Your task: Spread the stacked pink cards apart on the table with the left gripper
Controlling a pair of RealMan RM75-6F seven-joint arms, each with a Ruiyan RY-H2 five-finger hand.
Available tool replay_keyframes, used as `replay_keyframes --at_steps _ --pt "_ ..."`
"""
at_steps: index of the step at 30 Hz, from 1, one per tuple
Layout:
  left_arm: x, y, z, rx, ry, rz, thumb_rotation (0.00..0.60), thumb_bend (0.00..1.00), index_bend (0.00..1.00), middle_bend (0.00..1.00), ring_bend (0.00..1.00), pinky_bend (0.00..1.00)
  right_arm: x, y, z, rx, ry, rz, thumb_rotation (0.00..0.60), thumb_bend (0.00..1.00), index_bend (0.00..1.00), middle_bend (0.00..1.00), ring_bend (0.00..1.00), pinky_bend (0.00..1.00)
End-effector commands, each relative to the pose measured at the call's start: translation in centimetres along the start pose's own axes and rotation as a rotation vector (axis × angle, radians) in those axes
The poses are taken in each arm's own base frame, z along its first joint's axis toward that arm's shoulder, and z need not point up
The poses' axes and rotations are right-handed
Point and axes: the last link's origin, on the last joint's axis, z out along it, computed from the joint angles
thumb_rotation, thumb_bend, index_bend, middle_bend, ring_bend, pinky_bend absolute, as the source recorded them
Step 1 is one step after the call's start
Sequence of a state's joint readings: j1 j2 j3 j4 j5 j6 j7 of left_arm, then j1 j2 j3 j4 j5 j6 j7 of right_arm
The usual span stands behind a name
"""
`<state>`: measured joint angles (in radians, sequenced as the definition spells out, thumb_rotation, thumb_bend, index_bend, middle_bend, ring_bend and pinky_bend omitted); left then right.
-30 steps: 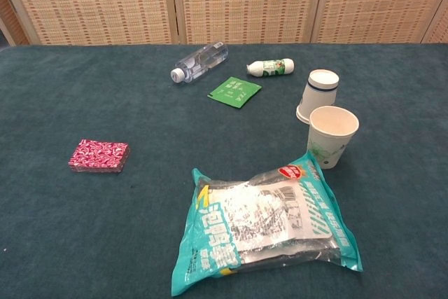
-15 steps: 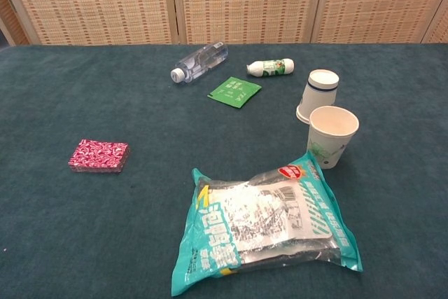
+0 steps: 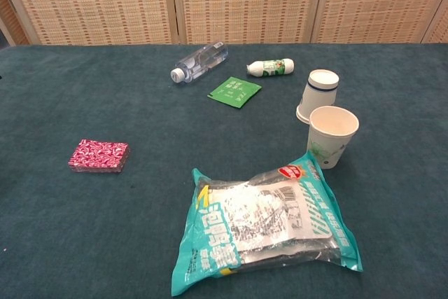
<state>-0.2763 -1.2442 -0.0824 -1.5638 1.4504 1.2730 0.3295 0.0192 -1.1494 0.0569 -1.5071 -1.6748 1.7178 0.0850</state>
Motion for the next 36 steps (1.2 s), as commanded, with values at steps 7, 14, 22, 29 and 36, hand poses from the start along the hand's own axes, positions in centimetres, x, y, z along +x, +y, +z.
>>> replay_keyframes --at_steps 7,14,22,29,36 --pt "-0.1 2.8 3.5 -0.036 -0.180 0.001 0.600 0.35 0.23 1.00 1.00 1.00 0.0 0.0 0.1 0.002 -0.014 0.003 0.600 0.44 1.00 0.88 0.79 0.89" --pt "-0.9 4.9 5.4 0.014 -0.280 0.003 0.600 0.35 0.18 1.00 1.00 1.00 -0.2 0.1 0.2 0.001 -0.026 0.002 0.600 0.44 1.00 0.88 0.79 0.89" --pt "-1.8 7.8 6.6 0.152 -0.313 -0.041 0.600 0.35 0.18 1.00 1.00 1.00 -0.1 0.1 0.2 0.004 -0.031 0.008 0.600 0.44 1.00 0.88 0.79 0.89" --pt "-2.5 10.2 7.1 0.210 -0.332 -0.089 0.600 0.35 0.17 1.00 1.00 1.00 -0.1 0.1 0.2 0.004 -0.037 0.008 0.600 0.44 1.00 0.88 0.79 0.89" --pt "-2.8 12.1 6.9 0.241 -0.353 -0.116 0.600 0.35 0.16 1.00 1.00 1.00 -0.2 0.1 0.3 0.003 -0.046 0.009 0.600 0.44 1.00 0.88 0.79 0.89"
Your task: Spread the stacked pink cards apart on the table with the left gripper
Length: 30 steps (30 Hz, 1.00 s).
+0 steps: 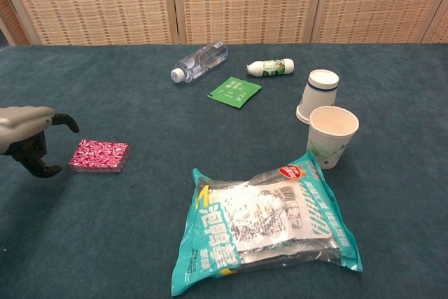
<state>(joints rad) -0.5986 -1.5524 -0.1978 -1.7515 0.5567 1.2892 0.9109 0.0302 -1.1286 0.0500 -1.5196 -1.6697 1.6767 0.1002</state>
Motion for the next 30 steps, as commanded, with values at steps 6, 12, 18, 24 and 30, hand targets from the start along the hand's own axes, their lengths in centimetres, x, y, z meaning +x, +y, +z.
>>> replay_keyframes --at_steps 6,12,18,24,30 --pt "-0.4 2.2 -0.4 0.012 0.016 -0.050 0.600 0.35 0.14 1.00 1.00 1.00 0.0 0.0 -0.1 0.004 -0.010 0.002 0.600 0.44 1.00 0.88 0.79 0.89" --pt "-1.4 3.5 -0.2 0.005 0.021 -0.074 0.600 0.35 0.12 1.00 1.00 1.00 0.2 0.0 0.0 0.004 -0.010 0.012 0.600 0.44 1.00 0.88 0.79 0.89" --pt "-1.9 4.2 0.2 -0.010 0.043 -0.080 0.600 0.35 0.17 1.00 1.00 1.00 0.2 0.1 0.0 0.005 -0.011 0.016 0.600 0.44 1.00 0.88 0.79 0.89" --pt "-2.2 4.5 0.4 -0.006 0.035 -0.074 0.600 0.35 0.17 1.00 1.00 1.00 0.3 0.1 -0.1 0.005 -0.011 0.017 0.600 0.44 1.00 0.88 0.79 0.89" --pt "-2.0 4.9 0.7 0.000 0.073 -0.087 0.600 0.35 0.20 1.00 1.00 1.00 0.2 0.1 -0.1 0.006 -0.015 0.015 0.600 0.44 1.00 0.88 0.79 0.89"
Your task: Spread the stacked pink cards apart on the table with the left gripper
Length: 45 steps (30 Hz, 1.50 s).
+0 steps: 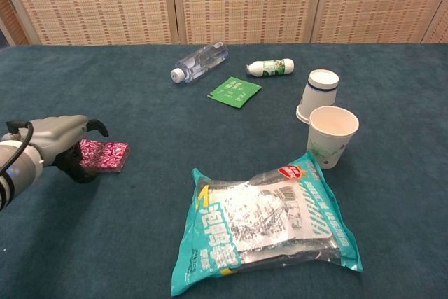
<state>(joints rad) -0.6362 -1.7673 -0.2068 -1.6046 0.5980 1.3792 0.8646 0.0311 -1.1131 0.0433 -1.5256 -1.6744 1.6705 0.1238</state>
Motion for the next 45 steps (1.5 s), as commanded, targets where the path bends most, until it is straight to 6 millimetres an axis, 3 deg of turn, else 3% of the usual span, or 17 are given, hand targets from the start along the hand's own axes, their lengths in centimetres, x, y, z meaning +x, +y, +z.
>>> replay_keyframes --at_steps 1,8,35,45 --pt "0.13 0.22 0.14 0.002 0.023 -0.004 0.600 0.34 0.22 1.00 1.00 1.00 -0.01 0.00 0.01 0.000 -0.001 -0.001 0.600 0.44 1.00 0.88 0.79 0.89" --pt "0.02 0.13 0.32 0.010 0.022 0.010 0.600 0.34 0.27 1.00 1.00 1.00 -0.03 -0.02 0.01 -0.001 -0.002 -0.001 0.600 0.44 1.00 0.88 0.79 0.89" --pt "0.14 -0.21 0.53 0.020 -0.015 0.038 0.600 0.34 0.22 1.00 1.00 1.00 -0.11 -0.05 0.04 -0.001 -0.011 -0.005 0.600 0.44 1.00 0.88 0.79 0.89" --pt "-0.09 -0.31 0.80 0.030 0.003 0.026 0.600 0.35 0.31 1.00 1.00 1.00 -0.15 -0.06 0.02 0.000 -0.016 -0.006 0.600 0.44 1.00 0.88 0.79 0.89"
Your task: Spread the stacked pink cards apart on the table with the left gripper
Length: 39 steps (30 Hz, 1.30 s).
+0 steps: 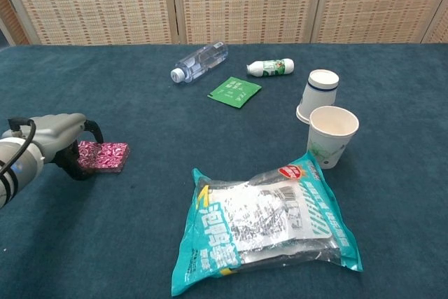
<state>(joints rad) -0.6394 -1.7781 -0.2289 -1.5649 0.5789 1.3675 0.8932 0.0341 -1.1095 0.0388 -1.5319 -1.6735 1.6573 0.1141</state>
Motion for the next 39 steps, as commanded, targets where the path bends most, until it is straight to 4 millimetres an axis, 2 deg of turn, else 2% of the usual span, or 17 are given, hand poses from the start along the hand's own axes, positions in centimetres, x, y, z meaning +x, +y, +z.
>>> replay_keyframes --at_steps 1,8,17,27,33,39 --pt "-0.1 0.0 0.0 0.001 0.001 0.005 0.600 0.35 0.31 1.00 1.00 1.00 0.0 0.0 0.0 0.000 -0.001 0.000 0.600 0.44 1.00 0.88 0.79 0.89" --pt "-0.1 -0.1 0.0 0.000 0.017 0.001 0.600 0.35 0.32 1.00 1.00 1.00 0.0 0.0 0.0 0.000 -0.002 -0.001 0.600 0.44 1.00 0.88 0.79 0.89" --pt "0.4 -1.1 -1.0 -0.042 0.049 -0.007 0.600 0.37 0.42 1.00 1.00 1.00 -0.1 0.0 0.0 0.002 -0.009 -0.003 0.600 0.44 1.00 0.88 0.79 0.89" --pt "2.2 -5.5 -2.1 -0.056 0.075 0.011 0.600 0.37 0.43 1.00 1.00 1.00 -0.2 -0.1 0.0 -0.001 -0.011 -0.009 0.600 0.44 1.00 0.88 0.79 0.89" --pt "3.3 -8.9 -0.9 -0.023 0.090 0.048 0.600 0.37 0.44 1.00 1.00 1.00 -0.3 -0.1 0.0 -0.002 -0.011 -0.010 0.600 0.44 1.00 0.88 0.79 0.89" --pt "2.9 -11.8 0.9 0.003 0.063 0.065 0.600 0.37 0.44 1.00 1.00 1.00 -0.4 -0.1 0.0 -0.002 -0.020 -0.012 0.600 0.44 1.00 0.88 0.79 0.89"
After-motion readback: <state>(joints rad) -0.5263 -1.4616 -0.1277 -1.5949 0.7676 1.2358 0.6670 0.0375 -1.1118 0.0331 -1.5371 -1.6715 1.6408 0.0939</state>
